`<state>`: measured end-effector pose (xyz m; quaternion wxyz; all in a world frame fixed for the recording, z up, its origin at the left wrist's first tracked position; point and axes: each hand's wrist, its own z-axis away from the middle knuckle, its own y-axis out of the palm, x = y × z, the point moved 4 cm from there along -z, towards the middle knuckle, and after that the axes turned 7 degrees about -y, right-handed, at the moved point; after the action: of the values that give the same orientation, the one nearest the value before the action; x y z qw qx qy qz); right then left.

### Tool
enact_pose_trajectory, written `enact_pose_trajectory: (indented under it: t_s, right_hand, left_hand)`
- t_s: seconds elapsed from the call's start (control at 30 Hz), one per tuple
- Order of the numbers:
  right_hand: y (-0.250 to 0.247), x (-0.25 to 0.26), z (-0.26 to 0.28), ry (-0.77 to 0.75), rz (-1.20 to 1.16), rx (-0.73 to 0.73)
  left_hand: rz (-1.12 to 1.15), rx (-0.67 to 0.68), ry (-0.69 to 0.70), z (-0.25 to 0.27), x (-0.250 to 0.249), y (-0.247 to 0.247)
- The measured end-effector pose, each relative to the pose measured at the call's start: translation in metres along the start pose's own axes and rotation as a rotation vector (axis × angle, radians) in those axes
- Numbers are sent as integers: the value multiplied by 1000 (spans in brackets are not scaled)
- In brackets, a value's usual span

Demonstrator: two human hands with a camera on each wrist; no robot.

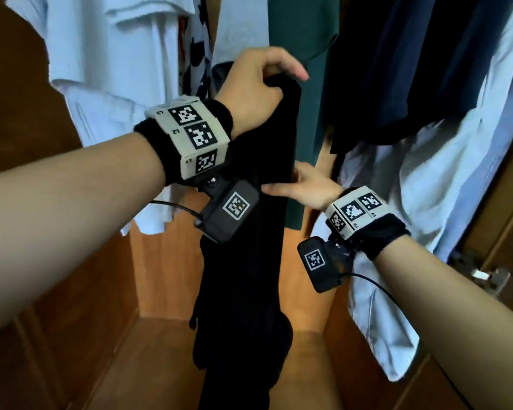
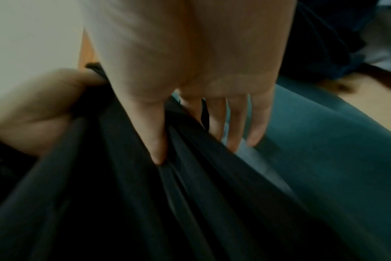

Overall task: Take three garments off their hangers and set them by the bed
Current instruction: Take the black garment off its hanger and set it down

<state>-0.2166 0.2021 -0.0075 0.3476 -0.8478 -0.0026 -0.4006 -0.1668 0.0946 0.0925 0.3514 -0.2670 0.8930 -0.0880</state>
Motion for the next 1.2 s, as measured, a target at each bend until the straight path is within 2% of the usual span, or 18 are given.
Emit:
enact_pose_trajectory:
  t_s: [0.1, 0.2, 0.37, 0.47, 0.6, 0.7, 0.73, 0.8, 0.87, 0.9, 0.93, 1.03, 1.1, 1.2]
  right_hand:
    - [39, -11, 43, 186, 39, 134]
    - [73, -20, 88, 322, 38, 154]
    - [112, -30, 167, 523, 56, 227]
    - [112, -38, 198, 554, 179, 56]
    - [107, -21, 225, 514, 171, -139]
    - [102, -7, 235, 473, 158, -245]
    - [102, -1, 239, 464, 121, -273]
    - [101, 14, 244, 383, 39, -331]
    - [102, 33, 249, 286, 27, -312]
    - [106, 44, 251, 225, 61, -258]
    - [110, 56, 257, 172, 67, -186]
    - [121, 64, 272, 110, 106, -73]
    - [116, 58, 289, 147, 90, -89]
    - [105, 53, 318, 206, 24, -120]
  left_hand:
    - [3, -51, -29, 35, -2, -22]
    - [18, -83, -80, 81, 3, -46]
    - [49, -131, -282, 159, 26, -78]
    - [50, -152, -435, 207, 43, -87]
    - [29, -113, -601, 270, 62, -85]
    - [-110, 34, -709, 310, 67, -74]
    - [-143, 134, -748, 323, 68, -67]
    - [-168, 418, -806, 349, 59, -48]
    - [-125, 703, -817, 371, 43, -27]
    - [-102, 790, -820, 378, 32, -17]
    - [-63, 823, -829, 385, 17, -6]
    - [64, 704, -759, 386, -16, 21]
    - [104, 597, -703, 389, -31, 33]
    - [133, 476, -698, 401, -44, 41]
